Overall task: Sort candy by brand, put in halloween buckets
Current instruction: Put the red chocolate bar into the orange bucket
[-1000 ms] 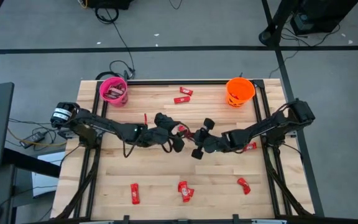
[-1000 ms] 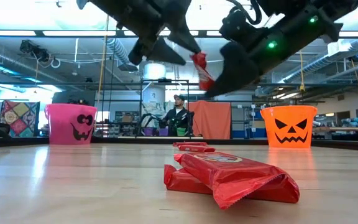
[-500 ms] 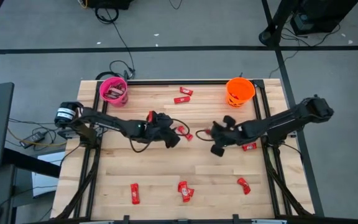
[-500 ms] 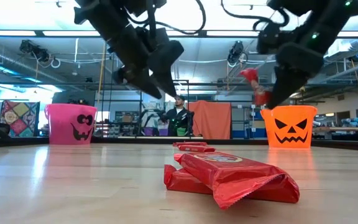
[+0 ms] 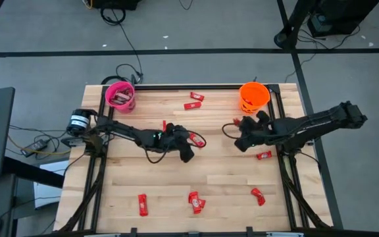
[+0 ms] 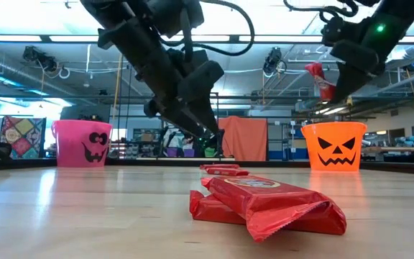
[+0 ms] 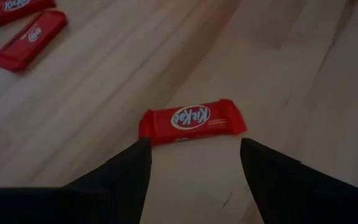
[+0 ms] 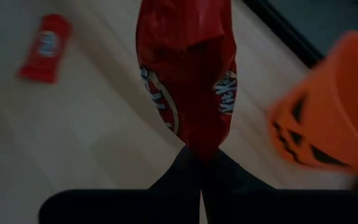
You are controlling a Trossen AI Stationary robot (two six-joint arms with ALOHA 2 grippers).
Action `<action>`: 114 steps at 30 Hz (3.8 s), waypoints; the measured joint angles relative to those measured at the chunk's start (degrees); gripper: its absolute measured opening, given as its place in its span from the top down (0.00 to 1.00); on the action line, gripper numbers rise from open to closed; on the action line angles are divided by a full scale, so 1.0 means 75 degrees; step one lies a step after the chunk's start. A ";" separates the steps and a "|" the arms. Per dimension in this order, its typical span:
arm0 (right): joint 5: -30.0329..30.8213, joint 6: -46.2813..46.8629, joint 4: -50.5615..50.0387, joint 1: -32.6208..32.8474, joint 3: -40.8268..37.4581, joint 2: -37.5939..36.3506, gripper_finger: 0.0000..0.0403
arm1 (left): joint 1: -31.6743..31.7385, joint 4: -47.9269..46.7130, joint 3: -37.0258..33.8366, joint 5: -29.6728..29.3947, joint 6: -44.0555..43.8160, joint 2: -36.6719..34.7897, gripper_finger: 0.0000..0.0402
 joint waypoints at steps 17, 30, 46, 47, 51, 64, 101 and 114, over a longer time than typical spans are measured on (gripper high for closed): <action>0.0215 0.1938 0.0363 0.0421 -0.1399 0.0023 0.98 | 0.0040 0.0422 0.0000 0.0043 0.1109 0.0001 0.38; 0.1569 0.2226 -0.0651 0.0337 -0.1037 0.0009 0.98 | 0.0318 0.1379 0.0000 0.1034 0.2066 0.0001 0.38; 0.2344 0.2124 -0.2441 -0.0372 -0.0592 -0.0241 0.98 | 0.0731 0.1430 -0.0003 0.0942 0.1822 0.0217 0.43; 0.2424 0.2072 -0.2445 -0.0432 -0.0592 -0.0264 0.98 | 0.0771 0.1475 -0.0003 0.0942 0.1829 0.0217 0.43; 0.2897 0.1776 -0.2463 -0.0838 -0.0515 -0.0380 0.98 | 0.0964 0.1732 -0.0003 0.1122 0.1774 0.0217 0.43; 0.0027 -0.2316 0.0254 -0.4713 -0.0195 -0.0428 0.87 | 0.1662 0.2692 0.0000 0.3277 0.2349 0.0217 0.43; -0.1620 -0.2779 0.1851 -0.2182 -0.0198 -0.0546 0.68 | 0.5193 0.1129 0.0941 0.5702 0.4663 0.1347 0.42; -0.0992 -0.2652 0.2128 -0.1479 -0.0198 -0.0548 0.68 | 0.5089 -0.0860 0.2565 0.4826 0.5877 0.2267 0.09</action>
